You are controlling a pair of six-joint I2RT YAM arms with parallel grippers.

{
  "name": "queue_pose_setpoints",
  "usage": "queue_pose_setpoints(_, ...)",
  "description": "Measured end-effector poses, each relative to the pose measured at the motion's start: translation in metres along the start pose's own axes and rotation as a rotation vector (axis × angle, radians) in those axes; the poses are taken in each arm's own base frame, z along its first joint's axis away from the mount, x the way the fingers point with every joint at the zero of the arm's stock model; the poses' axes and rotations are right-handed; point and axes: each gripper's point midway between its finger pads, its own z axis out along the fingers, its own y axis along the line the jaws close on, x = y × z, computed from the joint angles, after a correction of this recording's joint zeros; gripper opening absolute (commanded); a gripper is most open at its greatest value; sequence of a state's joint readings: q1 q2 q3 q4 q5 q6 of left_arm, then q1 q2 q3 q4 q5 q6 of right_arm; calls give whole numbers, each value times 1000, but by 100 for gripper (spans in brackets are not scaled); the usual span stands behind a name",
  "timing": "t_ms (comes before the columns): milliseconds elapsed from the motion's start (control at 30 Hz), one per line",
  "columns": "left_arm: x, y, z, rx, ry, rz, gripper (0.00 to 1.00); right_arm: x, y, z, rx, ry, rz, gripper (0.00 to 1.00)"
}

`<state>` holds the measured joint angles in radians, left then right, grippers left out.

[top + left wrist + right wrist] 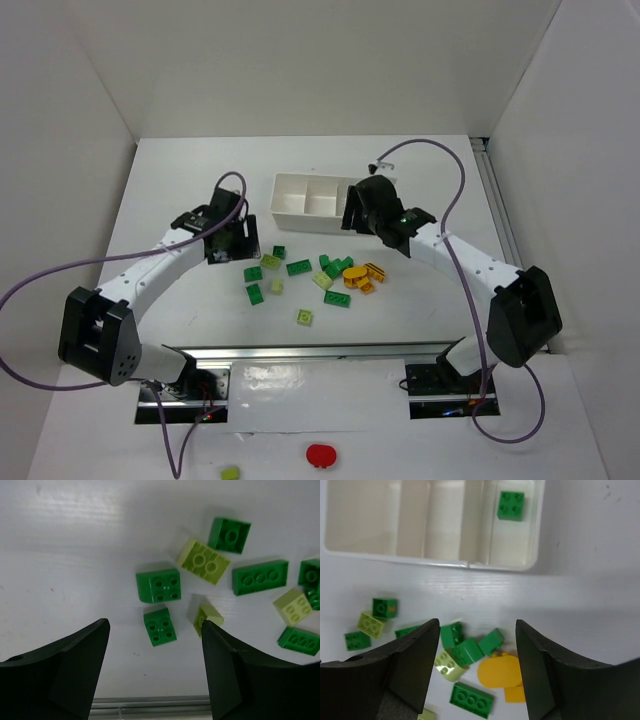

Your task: Sort the legos into containers by color

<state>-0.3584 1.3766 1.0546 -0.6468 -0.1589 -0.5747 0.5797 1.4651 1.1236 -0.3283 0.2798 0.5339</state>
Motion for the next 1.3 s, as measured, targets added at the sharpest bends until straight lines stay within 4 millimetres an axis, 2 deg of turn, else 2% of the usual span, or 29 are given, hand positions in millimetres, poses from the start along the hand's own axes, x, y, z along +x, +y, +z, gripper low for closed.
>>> queue_pose_setpoints(100, 39, -1, 10, -15, 87, -19, 84, 25, -18, -2, 52, 53, -2, 71)
queue_pose_setpoints(233, 70, -11, 15, -26, 140, -73, 83, 30, -30, -2, 99, 68, -6, 73)
queue_pose_setpoints(367, 79, -14, 24, -54, 150, -148, 72, 27, -30, -4, 108, 65, -11, 73)
queue_pose_setpoints(600, 99, 0, 39, -135, 162, -256, 69, 19, -27, -6, 104, 55, -14, 74)
queue_pose_setpoints(667, 102, 1, 44, -146, 173, -261, 65, 21, -29, -6, 111, 62, -20, 74)
queue_pose_setpoints(800, 107, 1, 57, -170, 192, -272, 45, 24, -33, -8, 128, 74, -31, 74)
queue_pose_setpoints(867, 105, 0, 57, -166, 189, -272, 31, 25, -34, -9, 133, 78, -36, 74)
queue_pose_setpoints(967, 102, -2, 55, -164, 186, -265, 28, 22, -35, -10, 142, 76, -39, 74)
queue_pose_setpoints(1033, 92, -5, 48, -174, 172, -251, 28, 18, -34, -12, 144, 70, -41, 74)
queue_pose_setpoints(1100, 70, -16, 37, -151, 134, -220, 28, 12, -33, -13, 146, 58, -42, 74)
queue_pose_setpoints(1133, 55, -26, 30, -123, 103, -207, 25, 10, -34, -13, 150, 52, -40, 74)
queue_pose_setpoints(1300, -29, -90, -19, 92, -69, -96, 20, -1, -48, -13, 184, 32, -6, 74)
